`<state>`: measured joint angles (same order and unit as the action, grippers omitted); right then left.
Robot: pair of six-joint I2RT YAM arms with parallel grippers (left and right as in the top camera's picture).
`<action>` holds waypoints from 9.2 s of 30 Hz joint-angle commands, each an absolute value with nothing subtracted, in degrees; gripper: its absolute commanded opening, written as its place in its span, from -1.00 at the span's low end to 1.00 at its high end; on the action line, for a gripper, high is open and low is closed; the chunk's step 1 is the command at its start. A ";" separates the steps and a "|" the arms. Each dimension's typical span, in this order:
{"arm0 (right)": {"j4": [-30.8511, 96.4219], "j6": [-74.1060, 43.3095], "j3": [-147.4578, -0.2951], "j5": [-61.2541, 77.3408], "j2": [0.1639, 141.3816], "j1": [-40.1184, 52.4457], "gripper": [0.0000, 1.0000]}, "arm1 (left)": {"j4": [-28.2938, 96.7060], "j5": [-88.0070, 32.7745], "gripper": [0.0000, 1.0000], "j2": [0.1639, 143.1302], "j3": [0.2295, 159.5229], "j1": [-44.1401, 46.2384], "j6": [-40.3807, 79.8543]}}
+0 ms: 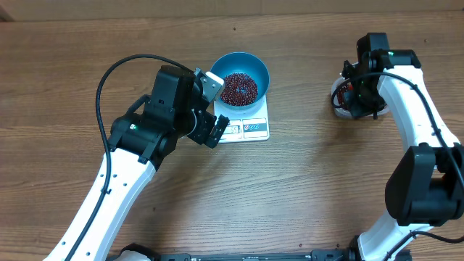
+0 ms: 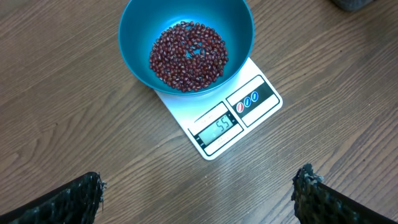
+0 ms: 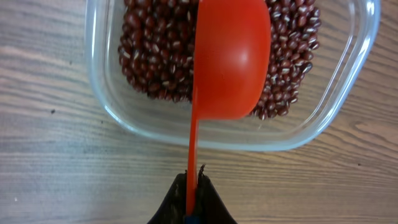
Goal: Scoop item into bowl and weigh 150g on scale
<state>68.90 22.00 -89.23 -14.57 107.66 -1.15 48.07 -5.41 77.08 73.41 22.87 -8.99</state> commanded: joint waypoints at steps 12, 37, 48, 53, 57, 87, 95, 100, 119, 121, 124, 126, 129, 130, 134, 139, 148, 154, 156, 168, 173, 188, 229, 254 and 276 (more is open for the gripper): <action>64.01 20.80 -89.14 -7.57 107.50 -1.74 -0.92 | 47.99 -5.98 0.99 77.62 73.12 22.90 -8.34; 62.39 5.32 -89.76 -6.68 107.48 -3.84 -0.92 | 47.99 -5.98 0.99 77.62 73.12 22.90 -8.36; 63.72 8.62 -89.86 -14.35 107.48 -6.15 -0.93 | 47.99 -5.98 0.99 77.62 73.12 22.90 -8.36; 63.37 10.81 -89.54 -14.35 107.50 -6.22 -0.92 | 47.99 -5.98 0.99 77.62 73.12 22.90 -8.36; 61.73 10.83 -88.09 -14.06 107.50 -6.24 -0.92 | 47.99 -5.98 0.99 77.62 73.12 22.90 -8.36; 57.49 12.10 -81.32 32.16 107.50 -18.44 -0.92 | 47.99 -5.98 0.99 77.62 73.12 22.90 -8.34; 58.41 12.10 -81.32 42.98 107.50 -25.39 -0.92 | 47.99 -5.98 1.00 77.62 73.12 22.90 -8.36; 61.21 12.71 -81.32 47.16 107.50 -30.57 -0.93 | 47.99 -5.98 0.99 77.62 73.12 22.90 -8.36; 71.96 19.97 -84.29 62.13 107.37 -25.02 -0.93 | 47.99 -5.85 0.99 77.62 73.12 22.85 -8.36; 72.01 19.88 -85.47 64.05 107.37 -21.93 -0.92 | 47.99 -5.85 0.99 77.62 73.12 22.85 -8.36; 71.88 19.29 -87.31 64.62 107.37 -17.28 -0.93 | 47.99 -5.85 0.99 77.62 73.12 22.85 -8.36; 71.44 17.87 -88.60 64.60 107.37 -14.57 -0.93 | 47.99 -5.85 0.99 77.62 73.12 22.85 -8.36; 69.41 14.87 -90.41 64.53 107.37 -10.31 -0.92 | 47.99 -5.85 0.99 77.62 73.12 22.85 -8.36; 67.46 12.62 -91.15 63.99 107.37 -7.84 -0.92 | 47.99 -5.85 0.99 77.62 73.12 22.85 -8.36; 60.27 4.64 -92.09 60.51 107.37 -1.89 -0.93 | 47.99 -5.85 0.99 77.62 73.12 22.85 -8.36; 51.53 -3.73 -92.33 51.75 107.37 5.48 -0.93 | 47.99 -5.85 0.99 77.62 73.12 22.85 -8.36; 50.22 -5.93 -98.02 16.84 107.37 18.17 -0.93 | 47.99 -5.85 0.99 77.62 73.12 22.85 -8.36; 53.17 -0.01 -102.91 -5.69 107.37 26.04 -0.92 | 47.99 -5.85 0.99 77.62 73.12 22.85 -8.36; 53.23 1.48 -103.02 -12.01 107.37 28.23 -0.92 | 47.99 -5.85 0.99 77.62 73.12 22.85 -8.36; 53.49 3.55 -103.02 -14.09 107.37 30.89 -0.93 | 47.99 -5.80 0.99 77.62 73.12 22.83 -8.36; 53.80 3.51 -103.11 -6.20 107.26 30.83 -0.93 | 47.99 -5.80 0.99 77.62 73.12 22.85 -8.36; 71.35 5.10 -103.26 0.99 94.02 7.40 -0.93 | 47.99 -5.80 0.99 77.62 73.12 22.85 -8.36; 70.15 12.62 -93.71 35.48 116.66 -17.54 -0.93 | 47.99 -5.80 0.99 77.62 73.12 22.85 -8.36; 85.71 35.00 -93.84 61.73 116.64 -30.76 -0.93 | 47.99 -5.80 0.99 77.62 73.12 22.85 -8.36; 68.86 9.15 -103.28 56.34 116.60 2.39 -0.93 | 47.99 -5.80 0.99 77.62 73.12 22.85 -8.36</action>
<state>71.31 17.91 -101.51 59.77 116.49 -0.49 48.07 -5.39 77.08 73.41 22.87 -8.97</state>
